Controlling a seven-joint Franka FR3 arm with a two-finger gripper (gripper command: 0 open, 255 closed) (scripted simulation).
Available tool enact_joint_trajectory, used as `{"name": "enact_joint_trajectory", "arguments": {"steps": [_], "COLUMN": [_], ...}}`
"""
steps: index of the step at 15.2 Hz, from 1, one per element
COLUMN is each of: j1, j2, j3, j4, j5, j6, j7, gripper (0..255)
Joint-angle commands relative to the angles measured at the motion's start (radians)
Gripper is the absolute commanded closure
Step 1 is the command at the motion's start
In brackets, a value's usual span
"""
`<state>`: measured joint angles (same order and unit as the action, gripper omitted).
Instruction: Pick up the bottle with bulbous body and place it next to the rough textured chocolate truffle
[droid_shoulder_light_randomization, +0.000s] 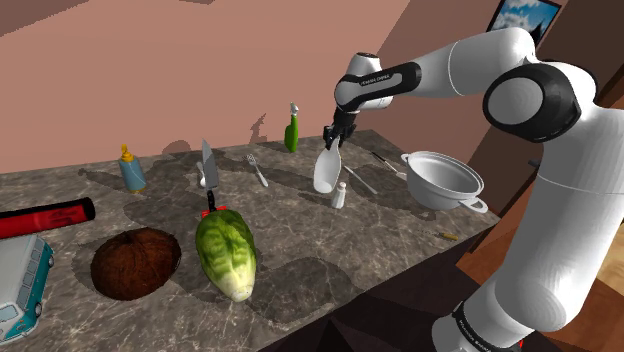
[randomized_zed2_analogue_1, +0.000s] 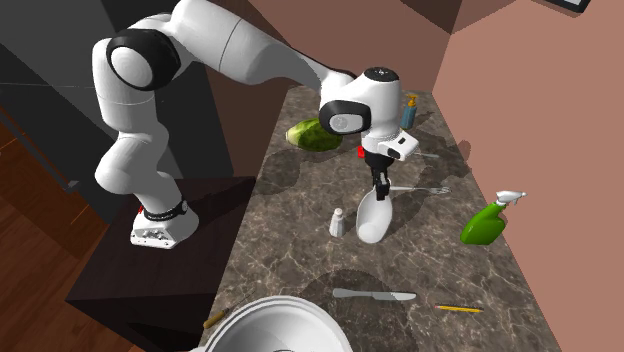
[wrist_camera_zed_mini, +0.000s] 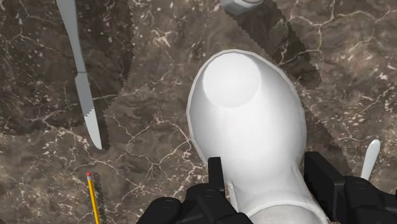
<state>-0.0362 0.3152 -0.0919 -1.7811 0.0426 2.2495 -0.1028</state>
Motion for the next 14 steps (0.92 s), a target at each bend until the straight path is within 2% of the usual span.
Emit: {"name": "enact_joint_trajectory", "arguments": {"steps": [1,14], "j1": [0.000,0.001], "j2": [0.000,-0.047], "j3": [0.000,-0.003], "j4": [-0.001,0.097], "j5": [0.000,-0.008], "j6": [0.000,-0.145], "j7": [0.000,0.006], "gripper": [255,255]}}
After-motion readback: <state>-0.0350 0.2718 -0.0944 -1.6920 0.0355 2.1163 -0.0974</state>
